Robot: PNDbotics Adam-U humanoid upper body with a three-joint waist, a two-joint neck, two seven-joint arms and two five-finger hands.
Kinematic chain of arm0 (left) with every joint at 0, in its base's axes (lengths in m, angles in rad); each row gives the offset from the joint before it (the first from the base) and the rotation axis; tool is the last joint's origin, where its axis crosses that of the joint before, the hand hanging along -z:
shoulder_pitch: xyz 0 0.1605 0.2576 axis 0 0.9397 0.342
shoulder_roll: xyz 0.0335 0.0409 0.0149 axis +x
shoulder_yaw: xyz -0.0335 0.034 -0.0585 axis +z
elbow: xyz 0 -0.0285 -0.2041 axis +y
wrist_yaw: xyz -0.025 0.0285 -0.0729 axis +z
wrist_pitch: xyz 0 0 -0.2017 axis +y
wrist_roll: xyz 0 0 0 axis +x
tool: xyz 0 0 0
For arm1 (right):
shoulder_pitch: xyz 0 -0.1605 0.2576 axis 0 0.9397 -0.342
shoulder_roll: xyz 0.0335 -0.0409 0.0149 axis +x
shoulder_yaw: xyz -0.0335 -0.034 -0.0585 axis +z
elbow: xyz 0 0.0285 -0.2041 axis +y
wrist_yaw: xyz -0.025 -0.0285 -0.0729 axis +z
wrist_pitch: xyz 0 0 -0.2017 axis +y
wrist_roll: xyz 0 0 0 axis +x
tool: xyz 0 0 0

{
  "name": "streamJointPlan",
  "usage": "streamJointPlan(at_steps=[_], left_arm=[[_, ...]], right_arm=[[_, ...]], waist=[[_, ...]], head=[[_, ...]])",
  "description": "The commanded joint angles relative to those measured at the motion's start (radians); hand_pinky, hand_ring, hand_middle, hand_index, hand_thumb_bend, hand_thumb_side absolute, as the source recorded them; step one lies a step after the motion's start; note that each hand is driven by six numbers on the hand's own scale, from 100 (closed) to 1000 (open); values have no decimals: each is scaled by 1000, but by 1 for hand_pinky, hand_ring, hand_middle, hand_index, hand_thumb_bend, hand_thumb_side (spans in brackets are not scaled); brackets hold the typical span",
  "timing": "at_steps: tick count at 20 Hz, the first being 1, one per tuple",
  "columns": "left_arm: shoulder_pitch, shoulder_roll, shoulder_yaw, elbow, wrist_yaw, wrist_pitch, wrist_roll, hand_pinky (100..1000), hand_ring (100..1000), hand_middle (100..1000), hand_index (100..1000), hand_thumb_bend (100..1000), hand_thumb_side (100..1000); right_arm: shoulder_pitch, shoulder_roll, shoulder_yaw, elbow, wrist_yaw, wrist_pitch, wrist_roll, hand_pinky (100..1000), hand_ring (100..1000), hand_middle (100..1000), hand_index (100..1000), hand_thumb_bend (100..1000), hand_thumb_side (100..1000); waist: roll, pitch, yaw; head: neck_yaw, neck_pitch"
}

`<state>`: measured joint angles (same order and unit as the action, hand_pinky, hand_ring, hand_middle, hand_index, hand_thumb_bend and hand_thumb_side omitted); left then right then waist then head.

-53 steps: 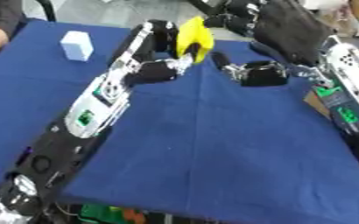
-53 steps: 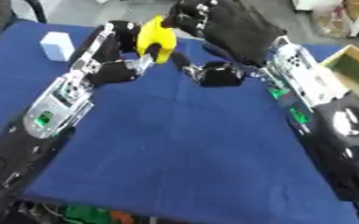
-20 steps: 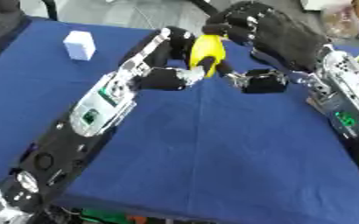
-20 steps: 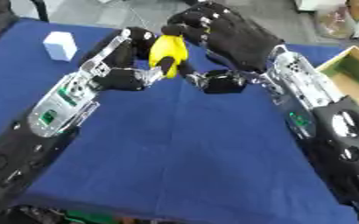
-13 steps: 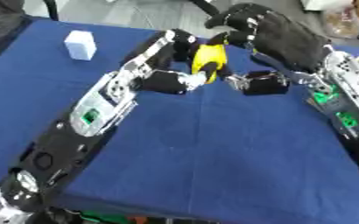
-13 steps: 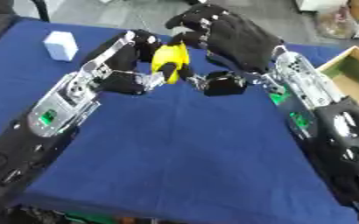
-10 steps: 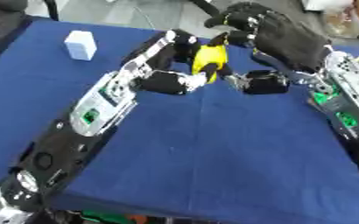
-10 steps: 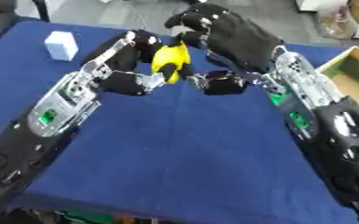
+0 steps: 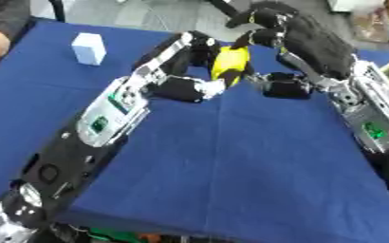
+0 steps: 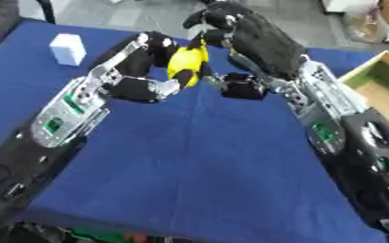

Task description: Pick up the objects with one hand, pass them to the other hand, and then place them into the box on the other side of the table.

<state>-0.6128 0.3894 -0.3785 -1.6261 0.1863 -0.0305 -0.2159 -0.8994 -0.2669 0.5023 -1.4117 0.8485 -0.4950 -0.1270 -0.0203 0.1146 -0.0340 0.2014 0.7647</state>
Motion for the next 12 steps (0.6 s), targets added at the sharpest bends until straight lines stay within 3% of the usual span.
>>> streamJointPlan(at_steps=[1, 2, 3, 4, 6, 12], left_arm=[[-17, 15, 14, -33, 7, -13, -6, 537, 481, 505, 553, 504, 118], [-17, 16, 17, -36, 8, -17, -7, 561, 512, 543, 597, 679, 256], [-17, 17, 20, -38, 7, -20, -6, 564, 517, 548, 603, 700, 272], [-16, 18, 22, -40, 4, -23, -4, 585, 547, 585, 646, 838, 356], [-15, 21, 29, -47, -10, -29, -3, 616, 593, 639, 703, 941, 411], [-8, 32, 71, -71, -99, -37, 20, 661, 665, 716, 761, 987, 442]], right_arm=[[-15, -10, -14, 5, -26, 1, -15, 885, 799, 769, 298, 100, 100], [-15, -11, -15, 7, -32, 1, -16, 886, 799, 769, 297, 100, 100], [-14, -12, -17, 9, -38, 1, -17, 886, 799, 769, 297, 100, 100], [-14, -14, -19, 10, -43, 1, -18, 887, 798, 768, 295, 100, 100], [-14, -19, -23, 9, -50, 2, -19, 887, 799, 768, 294, 100, 100], [-6, -51, -43, 2, -70, 17, -23, 890, 799, 770, 292, 100, 100]], waist=[[-6, -6, 1], [-6, -6, 0], [-6, -6, 0], [-6, -6, 0], [-6, -6, -1], [-4, -8, -6]], head=[[3, 5], [3, 5], [3, 5], [3, 5], [3, 5], [4, 5]])
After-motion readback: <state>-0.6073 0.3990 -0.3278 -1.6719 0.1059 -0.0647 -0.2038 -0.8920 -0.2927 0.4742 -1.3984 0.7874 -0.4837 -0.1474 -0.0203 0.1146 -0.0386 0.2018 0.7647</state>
